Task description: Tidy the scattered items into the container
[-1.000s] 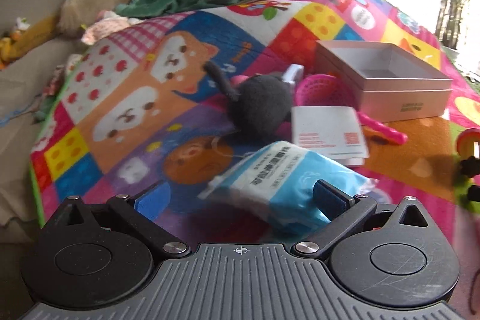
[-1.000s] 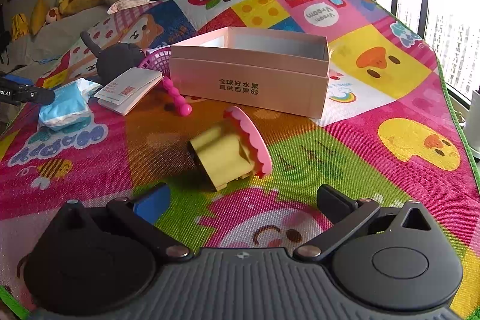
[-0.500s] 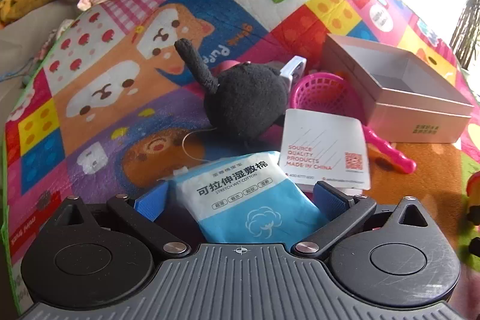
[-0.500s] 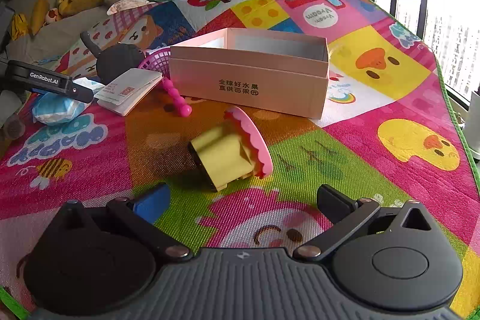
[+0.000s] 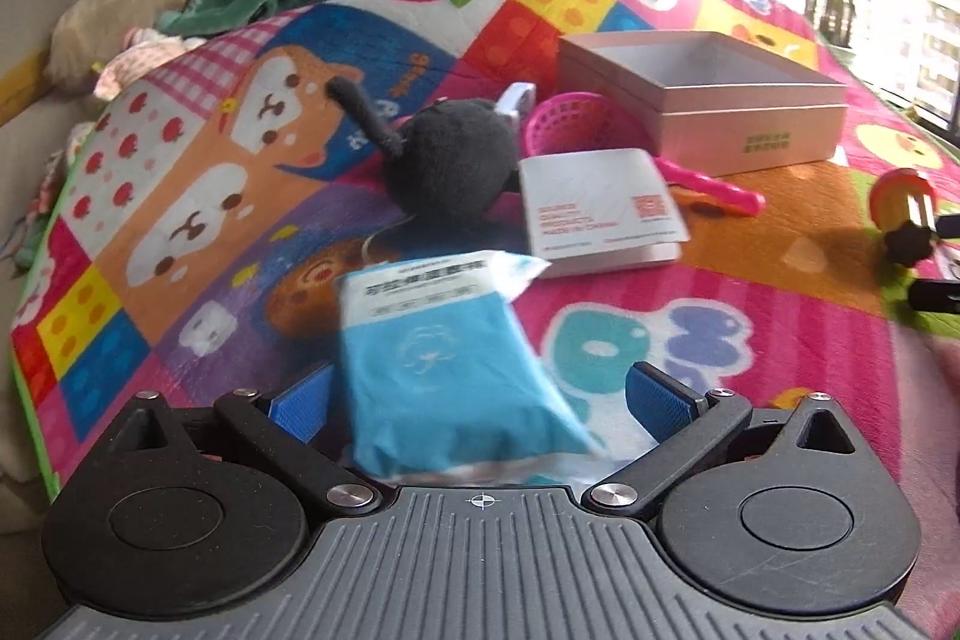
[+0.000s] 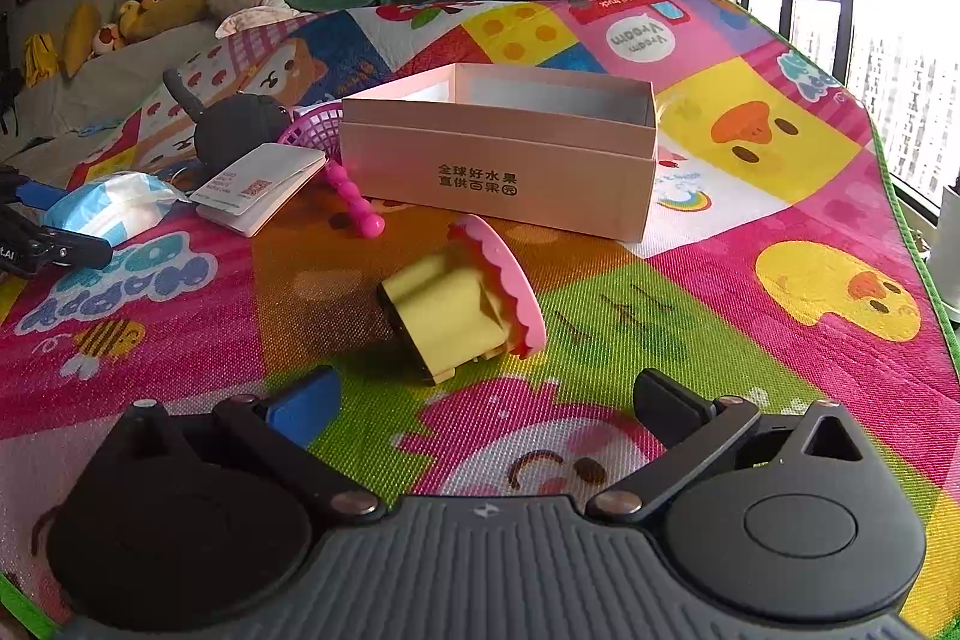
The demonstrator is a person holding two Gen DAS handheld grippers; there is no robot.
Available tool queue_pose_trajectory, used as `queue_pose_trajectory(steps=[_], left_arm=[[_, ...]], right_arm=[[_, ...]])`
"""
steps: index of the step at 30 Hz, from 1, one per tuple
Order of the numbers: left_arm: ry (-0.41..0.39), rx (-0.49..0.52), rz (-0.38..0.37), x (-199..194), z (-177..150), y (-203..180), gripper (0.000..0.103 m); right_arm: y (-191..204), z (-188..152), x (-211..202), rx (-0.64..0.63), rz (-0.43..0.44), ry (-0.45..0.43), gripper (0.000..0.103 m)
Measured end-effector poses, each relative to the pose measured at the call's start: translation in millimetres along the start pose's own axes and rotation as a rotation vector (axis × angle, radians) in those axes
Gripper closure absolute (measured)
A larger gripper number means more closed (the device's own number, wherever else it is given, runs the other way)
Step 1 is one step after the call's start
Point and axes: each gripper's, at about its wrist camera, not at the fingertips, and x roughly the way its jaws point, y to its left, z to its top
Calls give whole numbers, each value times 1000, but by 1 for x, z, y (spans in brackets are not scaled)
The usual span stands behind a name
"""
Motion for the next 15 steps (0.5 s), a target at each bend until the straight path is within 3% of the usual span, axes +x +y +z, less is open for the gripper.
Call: queue_pose_trajectory(steps=[3,6,9,10,11,12,15], left_arm=[[-10,10,30,6,8,-7,0],[-3,-160,64,18,19,14,0],[2,-261,38,28,23,29,1],[11,-274,31,31,23,31,5],[21,-280,28,33,22,31,23],[32,-282,27,34,21,31,33],[28,-288,32,32,16,32,35]], right_arm=[[0,0,0,0,0,0,0],[0,0,0,1,0,-2,0],[0,0,0,1,-1,-1,0],[0,0,0,1,-2,1,0],[0,1,0,-1,-4,3,0],[1,1,0,-7,-7,6,0],[5,6,-4,-56,5,14,0]])
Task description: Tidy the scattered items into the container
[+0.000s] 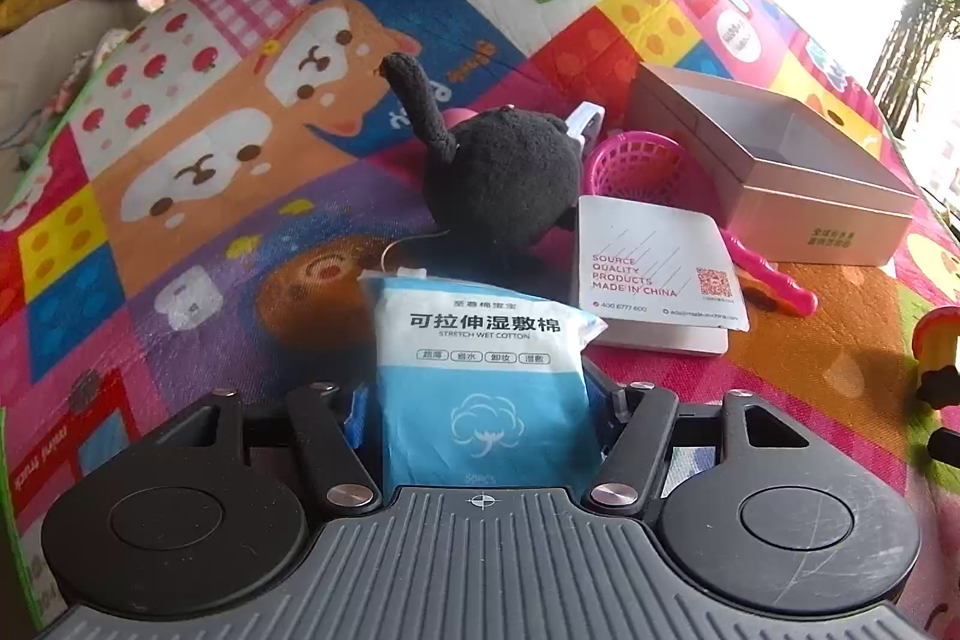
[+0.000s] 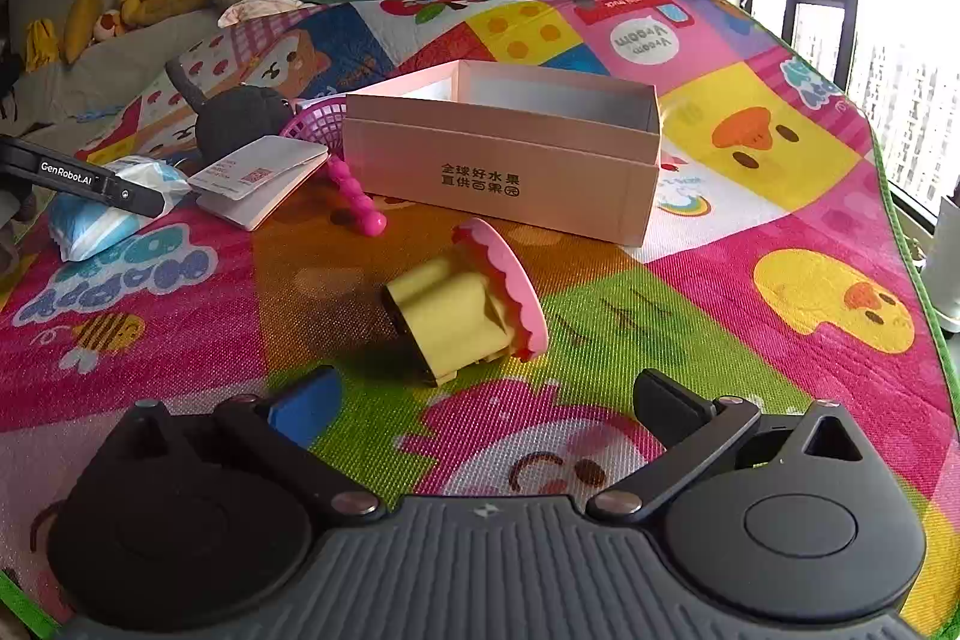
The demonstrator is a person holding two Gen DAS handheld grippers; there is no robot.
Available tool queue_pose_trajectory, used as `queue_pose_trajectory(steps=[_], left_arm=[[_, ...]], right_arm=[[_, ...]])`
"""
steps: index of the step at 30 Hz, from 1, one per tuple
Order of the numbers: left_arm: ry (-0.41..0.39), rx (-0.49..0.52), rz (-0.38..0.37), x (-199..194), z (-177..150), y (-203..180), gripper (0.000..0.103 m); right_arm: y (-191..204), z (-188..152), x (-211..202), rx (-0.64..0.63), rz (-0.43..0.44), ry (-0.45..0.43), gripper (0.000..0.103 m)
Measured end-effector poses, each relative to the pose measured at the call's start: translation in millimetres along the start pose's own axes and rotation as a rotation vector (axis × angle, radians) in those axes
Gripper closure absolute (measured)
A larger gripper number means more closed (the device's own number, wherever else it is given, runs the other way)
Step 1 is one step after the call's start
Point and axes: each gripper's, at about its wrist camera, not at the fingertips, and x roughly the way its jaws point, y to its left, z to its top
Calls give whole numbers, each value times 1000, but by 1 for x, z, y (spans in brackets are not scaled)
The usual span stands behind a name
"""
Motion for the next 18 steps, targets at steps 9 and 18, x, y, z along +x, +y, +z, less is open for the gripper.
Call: queue_pose_trajectory(steps=[9,18], left_arm=[[-70,54,-40,-33,-7,-9,41],[-104,143,-168,-72,-14,-43,41]], right_arm=[[19,19,-7,-181,-1,-46,28],[18,25,-2,-214,-28,8,61]])
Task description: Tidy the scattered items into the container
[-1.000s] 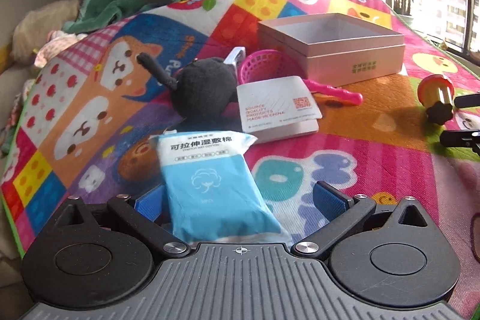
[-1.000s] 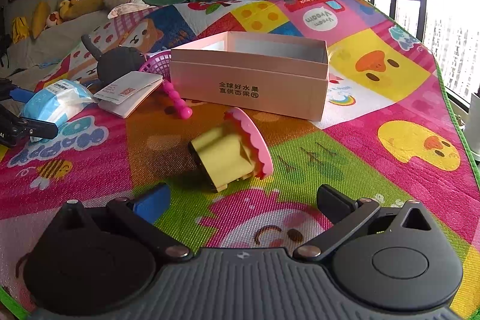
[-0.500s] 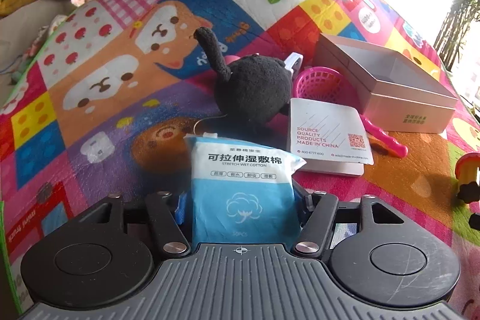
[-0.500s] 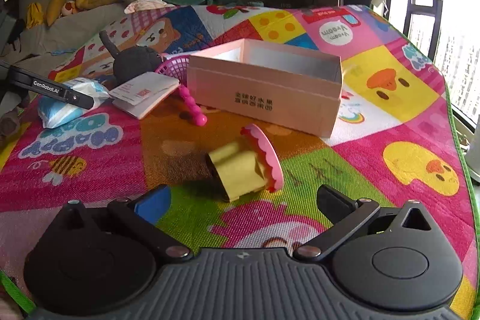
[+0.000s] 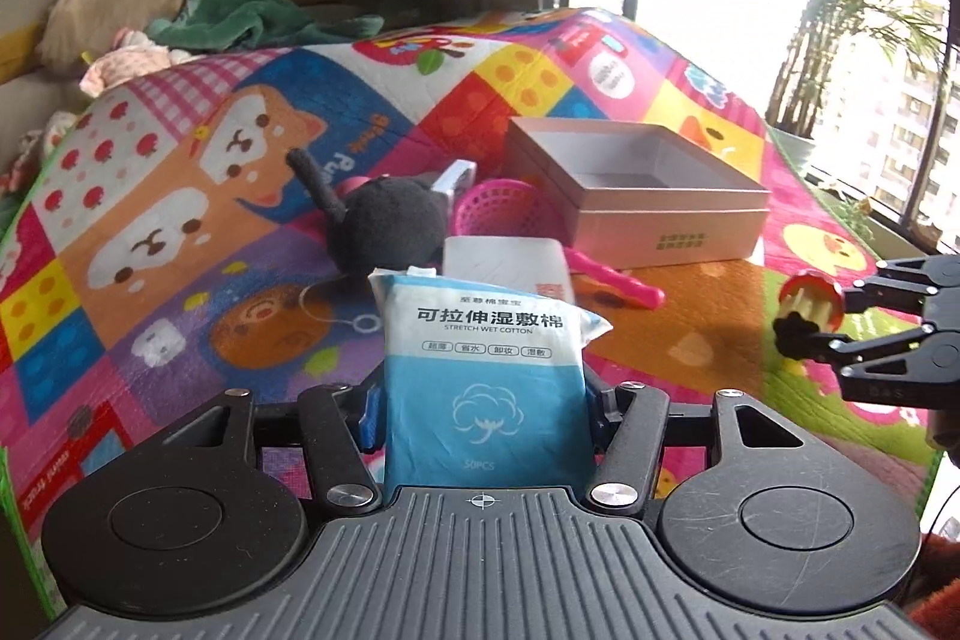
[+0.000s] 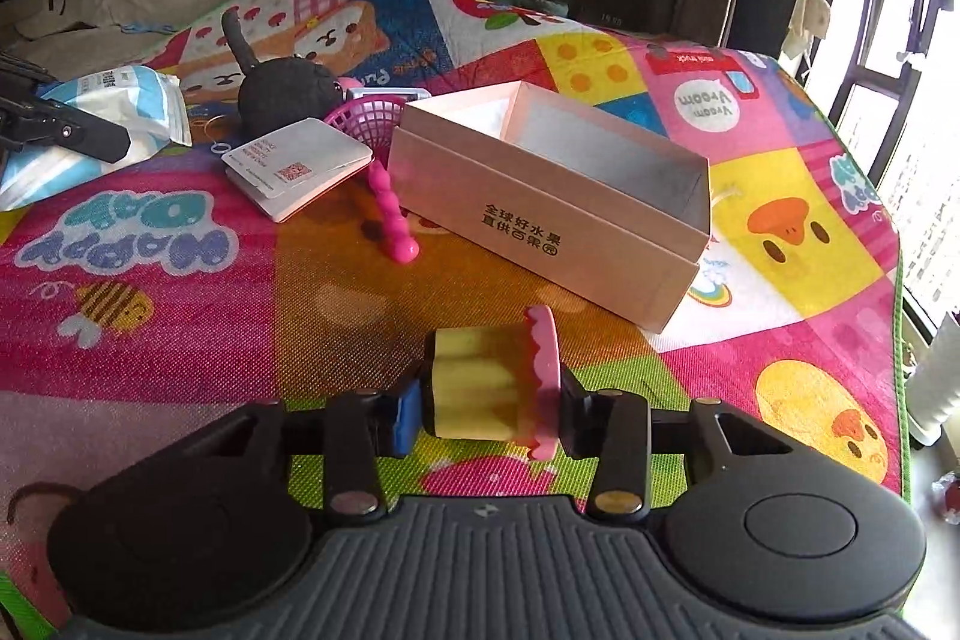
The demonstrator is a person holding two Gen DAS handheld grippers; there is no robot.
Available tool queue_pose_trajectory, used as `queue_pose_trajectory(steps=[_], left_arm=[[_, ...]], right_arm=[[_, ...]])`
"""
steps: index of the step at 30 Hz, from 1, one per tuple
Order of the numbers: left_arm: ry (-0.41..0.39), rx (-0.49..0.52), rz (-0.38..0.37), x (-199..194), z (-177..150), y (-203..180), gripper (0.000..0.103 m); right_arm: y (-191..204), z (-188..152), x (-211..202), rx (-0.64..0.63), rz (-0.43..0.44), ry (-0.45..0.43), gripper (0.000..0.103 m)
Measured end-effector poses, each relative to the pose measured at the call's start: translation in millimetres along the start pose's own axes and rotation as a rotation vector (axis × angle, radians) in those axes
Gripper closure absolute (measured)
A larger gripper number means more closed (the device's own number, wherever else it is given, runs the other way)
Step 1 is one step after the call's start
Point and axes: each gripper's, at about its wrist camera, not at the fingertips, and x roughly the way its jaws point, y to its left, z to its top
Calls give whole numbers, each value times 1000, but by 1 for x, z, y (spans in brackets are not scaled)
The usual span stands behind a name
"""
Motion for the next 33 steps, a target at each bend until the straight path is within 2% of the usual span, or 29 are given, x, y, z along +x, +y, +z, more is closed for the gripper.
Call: queue_pose_trajectory(steps=[5,11,15,17,20,25,26,27,28,29,31,33], left_arm=[[-10,84,-95,3,6,-35,41],[-46,197,-191,14,22,-80,41],[-74,292,-206,32,39,-102,41],[-72,308,-199,49,53,-105,41],[-83,298,-157,80,78,-101,41],[-154,263,-120,137,131,-90,41],[-169,243,-123,150,141,-87,38],[-175,219,-133,162,149,-83,33],[-170,188,-144,172,158,-78,19],[-169,158,-148,177,163,-73,10],[-180,119,-151,174,166,-64,9],[-193,109,-148,161,161,-55,6]], right_arm=[[-5,3,-26,32,56,8,61],[-28,15,-55,145,135,9,61],[-42,30,-64,178,130,-30,61],[-52,44,-62,178,125,-56,61],[-76,73,-46,191,96,-106,61],[-132,135,29,309,60,-74,61],[-140,145,46,326,55,-74,60],[-147,154,61,341,43,-78,54],[-153,160,75,357,15,-83,41],[-156,164,85,367,-21,-91,36],[-159,166,97,357,-67,-106,32],[-157,161,98,344,-75,-109,26]])
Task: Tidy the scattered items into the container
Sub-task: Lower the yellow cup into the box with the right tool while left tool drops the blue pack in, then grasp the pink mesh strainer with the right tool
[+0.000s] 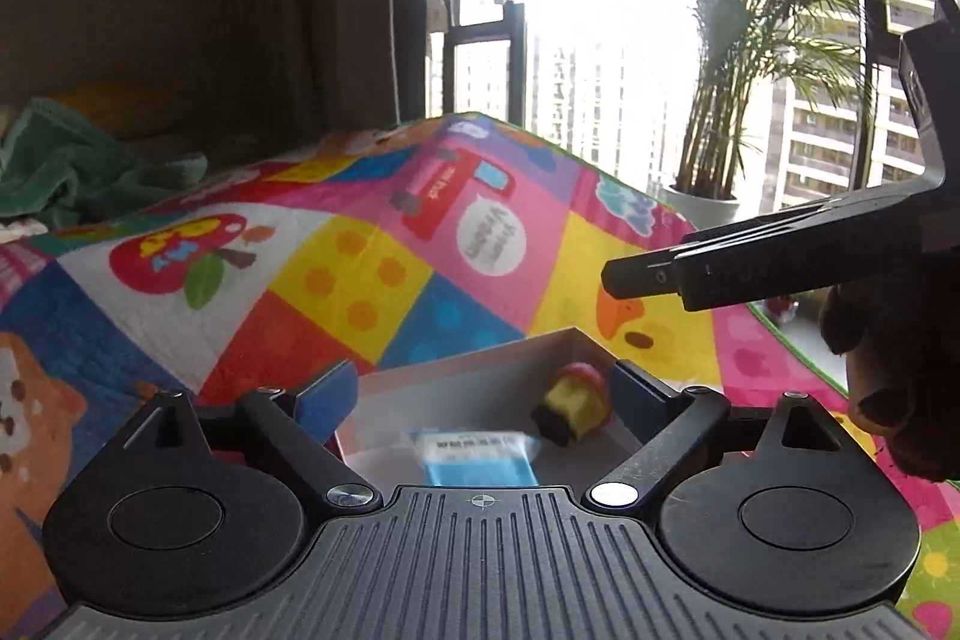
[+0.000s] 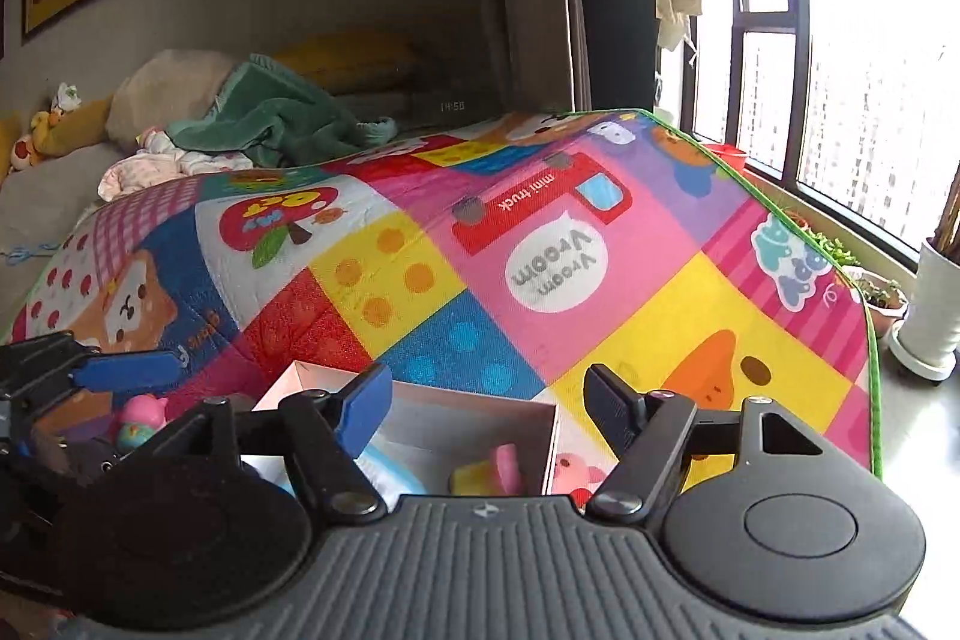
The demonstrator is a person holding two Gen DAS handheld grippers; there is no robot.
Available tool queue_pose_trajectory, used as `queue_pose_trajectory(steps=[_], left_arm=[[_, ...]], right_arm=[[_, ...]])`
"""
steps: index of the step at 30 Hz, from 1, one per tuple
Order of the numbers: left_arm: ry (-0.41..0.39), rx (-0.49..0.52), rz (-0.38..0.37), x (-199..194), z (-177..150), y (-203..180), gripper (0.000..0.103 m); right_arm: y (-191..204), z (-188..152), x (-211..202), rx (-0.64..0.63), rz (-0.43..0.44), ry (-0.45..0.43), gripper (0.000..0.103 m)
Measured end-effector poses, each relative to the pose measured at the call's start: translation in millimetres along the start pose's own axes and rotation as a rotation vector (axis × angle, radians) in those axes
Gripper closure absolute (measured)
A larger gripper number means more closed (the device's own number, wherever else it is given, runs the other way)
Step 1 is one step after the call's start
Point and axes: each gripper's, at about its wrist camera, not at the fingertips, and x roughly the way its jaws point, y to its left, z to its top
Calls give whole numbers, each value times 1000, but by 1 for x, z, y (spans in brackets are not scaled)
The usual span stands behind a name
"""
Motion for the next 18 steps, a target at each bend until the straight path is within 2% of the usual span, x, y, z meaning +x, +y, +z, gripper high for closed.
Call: queue_pose_trajectory(steps=[3,6,9,11,14,15,16,18], left_arm=[[-1,17,37,-29,-15,5,2],[20,26,79,-59,-42,7,0],[63,33,141,-87,-77,6,0],[99,11,178,-101,-98,8,0],[200,-78,183,-110,-122,18,0],[230,-112,180,-111,-129,22,0],[249,-145,184,-113,-134,26,0],[268,-227,204,-116,-140,34,0]], right_arm=[[2,-14,-10,4,-17,-23,19],[9,-31,-28,-8,-26,-54,19],[29,-53,-50,-84,-16,-80,18],[49,-69,-64,-156,14,-82,18],[81,-93,-78,-241,132,-32,21],[94,-101,-79,-281,170,-1,34],[108,-108,-78,-328,206,42,52],[132,-120,-71,-401,240,98,64]])
